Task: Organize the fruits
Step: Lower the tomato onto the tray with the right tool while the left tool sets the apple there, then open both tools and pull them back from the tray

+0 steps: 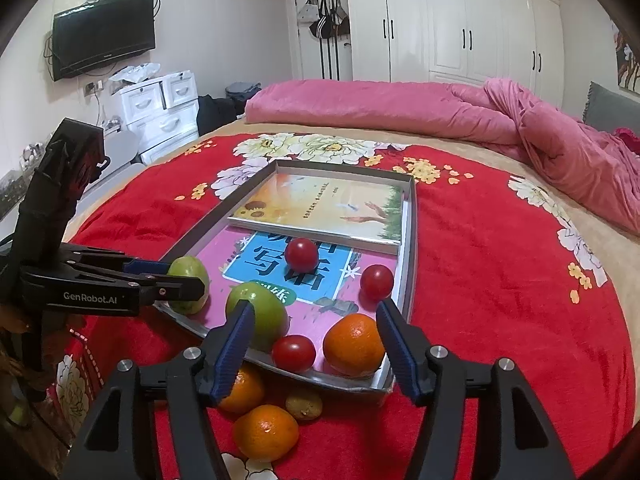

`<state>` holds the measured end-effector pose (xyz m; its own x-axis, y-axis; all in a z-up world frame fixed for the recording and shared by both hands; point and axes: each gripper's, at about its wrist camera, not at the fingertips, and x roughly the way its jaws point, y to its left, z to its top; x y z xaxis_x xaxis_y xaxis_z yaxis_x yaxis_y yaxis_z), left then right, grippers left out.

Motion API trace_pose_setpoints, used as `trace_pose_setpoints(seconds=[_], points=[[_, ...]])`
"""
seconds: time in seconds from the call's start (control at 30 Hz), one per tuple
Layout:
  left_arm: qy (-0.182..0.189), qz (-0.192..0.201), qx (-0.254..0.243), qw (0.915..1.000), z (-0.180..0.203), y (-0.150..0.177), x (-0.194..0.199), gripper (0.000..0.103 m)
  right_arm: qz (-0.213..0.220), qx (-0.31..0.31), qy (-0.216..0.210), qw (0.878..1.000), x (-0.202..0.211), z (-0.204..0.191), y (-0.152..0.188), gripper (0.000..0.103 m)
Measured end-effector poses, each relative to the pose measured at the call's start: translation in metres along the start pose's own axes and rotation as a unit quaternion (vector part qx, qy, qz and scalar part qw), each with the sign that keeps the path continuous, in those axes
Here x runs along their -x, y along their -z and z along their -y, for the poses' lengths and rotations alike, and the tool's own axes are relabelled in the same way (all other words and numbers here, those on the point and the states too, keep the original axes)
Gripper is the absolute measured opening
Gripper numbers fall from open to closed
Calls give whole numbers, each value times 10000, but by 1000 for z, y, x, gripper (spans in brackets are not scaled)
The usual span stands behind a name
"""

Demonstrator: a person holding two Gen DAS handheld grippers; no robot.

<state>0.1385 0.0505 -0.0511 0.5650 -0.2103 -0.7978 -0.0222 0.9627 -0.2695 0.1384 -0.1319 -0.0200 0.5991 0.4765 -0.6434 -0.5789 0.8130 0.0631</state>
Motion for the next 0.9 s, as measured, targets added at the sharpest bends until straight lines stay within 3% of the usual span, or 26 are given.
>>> trace_pose_setpoints(seconds=[0.4,0.47,0.53,0.8,0.9], points=[[-5,58,14,10000,0,-1,6,47,101,-27,75,9999,5,2,-2,73],[-22,80,13,10000,0,-1,7,49,117,-37,98,9999,6,2,-2,73],[-51,111,26,9999,-1,-1,9,60,134,-51,99,9998,6,3,-2,74],[23,332,134,9994,-4,-3,24,61,192,-51,120,9997,10,3,-3,78],[25,436,106,9990,-3,-4,30,66,217,-56,135,9997,10,3,-4,79]])
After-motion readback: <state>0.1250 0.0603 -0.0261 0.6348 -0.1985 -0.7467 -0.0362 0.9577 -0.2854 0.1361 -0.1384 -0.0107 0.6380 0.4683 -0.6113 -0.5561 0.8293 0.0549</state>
